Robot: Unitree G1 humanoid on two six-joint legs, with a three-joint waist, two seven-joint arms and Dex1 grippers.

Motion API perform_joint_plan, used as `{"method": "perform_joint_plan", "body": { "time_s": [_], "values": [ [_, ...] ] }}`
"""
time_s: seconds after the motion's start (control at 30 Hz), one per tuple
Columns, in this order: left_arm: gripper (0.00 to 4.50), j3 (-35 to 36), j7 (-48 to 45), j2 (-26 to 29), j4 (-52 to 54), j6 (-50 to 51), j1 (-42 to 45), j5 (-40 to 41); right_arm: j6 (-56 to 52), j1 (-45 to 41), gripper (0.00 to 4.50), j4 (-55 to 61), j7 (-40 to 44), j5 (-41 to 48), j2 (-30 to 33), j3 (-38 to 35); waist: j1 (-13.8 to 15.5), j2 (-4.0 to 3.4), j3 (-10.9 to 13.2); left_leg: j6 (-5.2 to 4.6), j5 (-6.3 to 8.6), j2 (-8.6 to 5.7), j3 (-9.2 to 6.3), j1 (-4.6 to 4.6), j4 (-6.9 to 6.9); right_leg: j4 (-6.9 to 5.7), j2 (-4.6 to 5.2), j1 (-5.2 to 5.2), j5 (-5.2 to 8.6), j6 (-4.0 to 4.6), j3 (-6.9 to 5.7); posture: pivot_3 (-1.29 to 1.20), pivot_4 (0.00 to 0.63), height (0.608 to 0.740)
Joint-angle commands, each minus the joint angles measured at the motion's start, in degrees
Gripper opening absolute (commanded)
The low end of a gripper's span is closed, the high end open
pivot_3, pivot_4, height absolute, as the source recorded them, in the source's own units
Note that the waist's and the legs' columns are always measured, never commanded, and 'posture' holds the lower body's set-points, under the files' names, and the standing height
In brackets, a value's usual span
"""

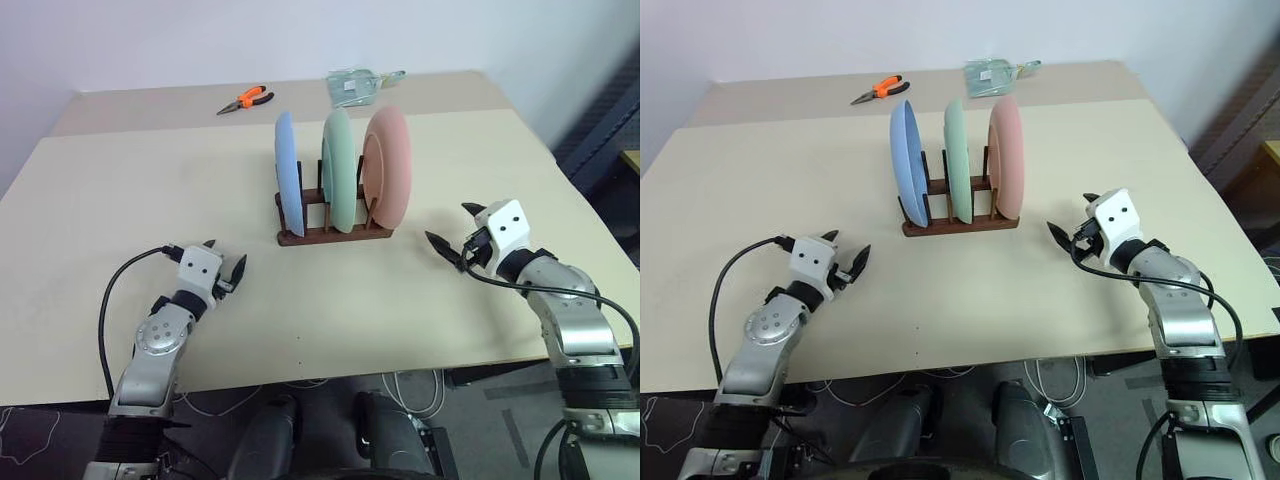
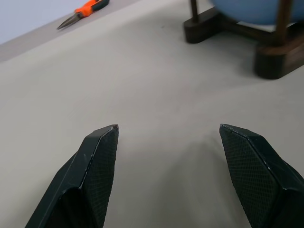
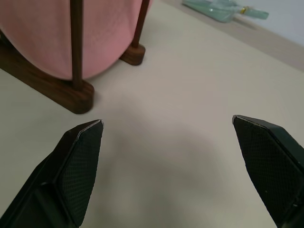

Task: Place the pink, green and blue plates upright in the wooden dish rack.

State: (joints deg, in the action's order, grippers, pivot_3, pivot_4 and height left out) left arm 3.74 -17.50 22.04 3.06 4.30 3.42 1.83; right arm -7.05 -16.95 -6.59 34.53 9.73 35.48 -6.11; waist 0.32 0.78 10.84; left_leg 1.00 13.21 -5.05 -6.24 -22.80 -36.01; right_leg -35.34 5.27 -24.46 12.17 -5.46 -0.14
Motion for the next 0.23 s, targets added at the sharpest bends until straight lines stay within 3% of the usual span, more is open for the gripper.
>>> {"method": "perform_joint_plan", "body": {
  "time_s": [0.03, 0.23],
  "values": [
    [3.48, 2.4, 0.3, 1.4, 0.8, -0.8, -0.5, -0.1, 3.5, -1.7, 4.45, -1.8, 0.5, -0.7, -0.5, -0.1, 0.0, 0.00, 0.0, 0.00, 0.00, 0.00, -0.01, 0.00, 0.01, 0.00, 0.00, 0.00, 0.00, 0.00, 0.00, 0.00, 0.150, 0.739],
    [3.48, 4.7, 2.3, 1.2, 2.9, 0.7, -2.6, 0.0, 4.8, -5.9, 4.45, -7.8, -0.1, -2.7, -2.4, 1.9, 0.0, 0.00, 0.0, -0.01, 0.01, 0.00, -0.01, 0.00, 0.01, 0.01, 0.01, 0.00, 0.00, 0.00, 0.00, 0.00, 0.150, 0.739]
  ]
}}
